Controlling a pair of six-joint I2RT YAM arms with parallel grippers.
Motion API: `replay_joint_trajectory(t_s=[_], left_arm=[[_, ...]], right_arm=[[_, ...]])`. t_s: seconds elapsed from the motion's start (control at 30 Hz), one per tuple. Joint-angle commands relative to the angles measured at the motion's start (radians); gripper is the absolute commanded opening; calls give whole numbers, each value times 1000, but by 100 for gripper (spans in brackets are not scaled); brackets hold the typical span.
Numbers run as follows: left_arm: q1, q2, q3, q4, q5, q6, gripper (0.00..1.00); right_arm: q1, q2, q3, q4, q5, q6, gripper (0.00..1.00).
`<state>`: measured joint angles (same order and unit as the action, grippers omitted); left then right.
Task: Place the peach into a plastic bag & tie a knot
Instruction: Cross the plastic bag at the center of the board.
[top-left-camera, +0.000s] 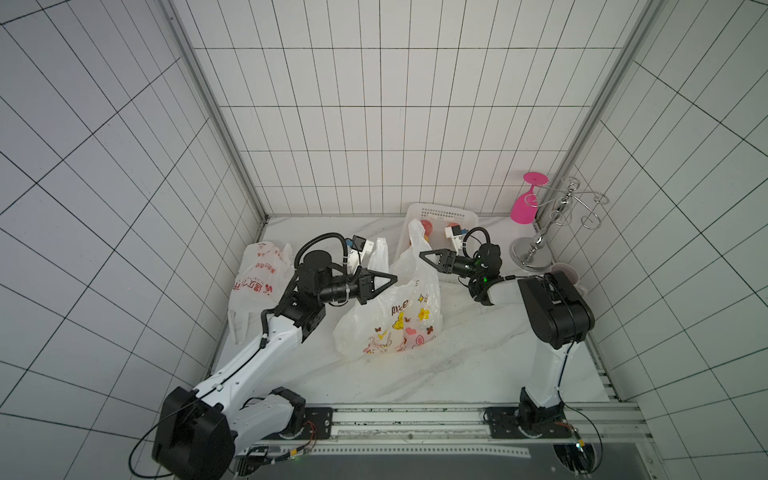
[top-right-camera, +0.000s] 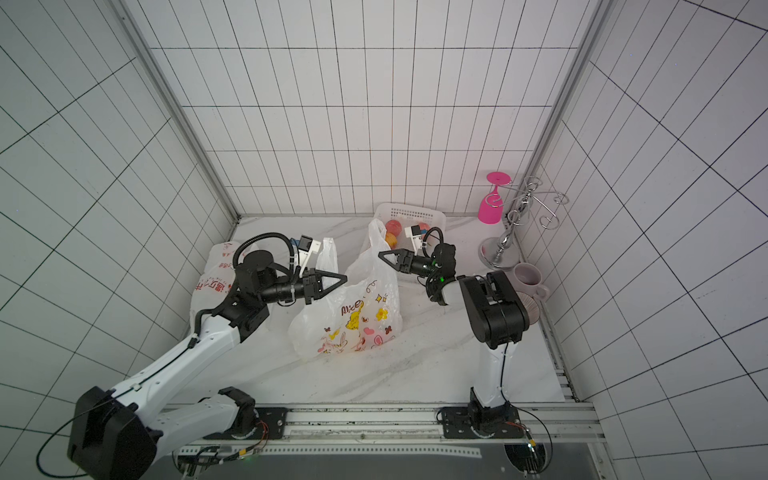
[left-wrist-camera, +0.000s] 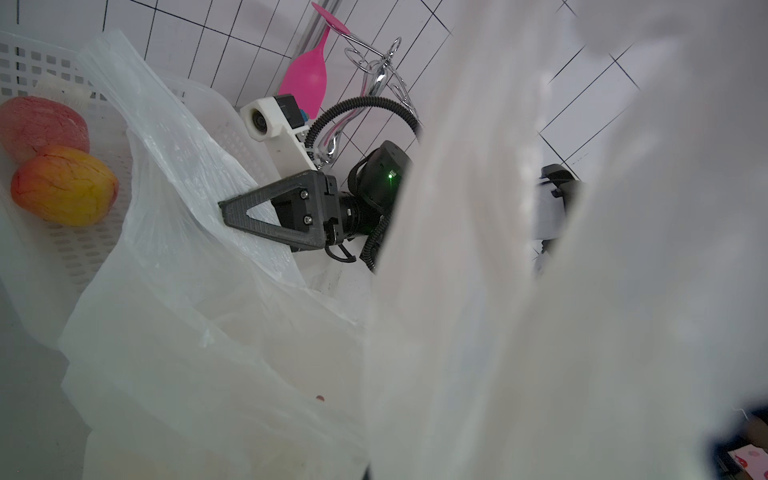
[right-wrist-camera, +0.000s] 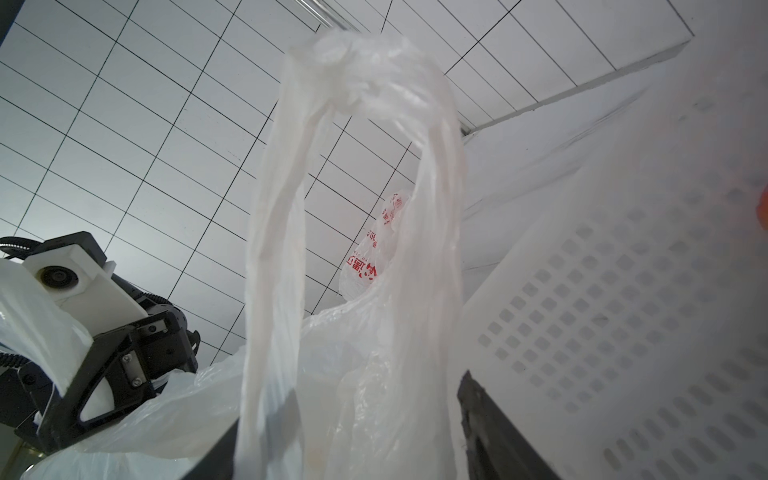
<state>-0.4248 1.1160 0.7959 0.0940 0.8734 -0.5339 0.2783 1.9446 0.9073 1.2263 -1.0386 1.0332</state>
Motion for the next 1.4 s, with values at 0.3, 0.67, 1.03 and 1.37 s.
replay_joint_trajectory(t_s=[0.3, 0.67, 1.03, 1.37], left_arm=[[3, -7, -3, 14, -2, 11, 0], [41, 1, 141, -257, -186, 76, 0], [-2, 231, 447, -719, -120, 224, 0], [-68, 345, 461, -708, 34, 340, 3]], right_arm=[[28, -35, 44, 43, 43, -25, 12], [39, -494, -116, -582, 298, -586, 0], [183, -899, -108, -1263, 710, -1063, 0], [427, -996, -119, -1370, 944, -1276, 0]])
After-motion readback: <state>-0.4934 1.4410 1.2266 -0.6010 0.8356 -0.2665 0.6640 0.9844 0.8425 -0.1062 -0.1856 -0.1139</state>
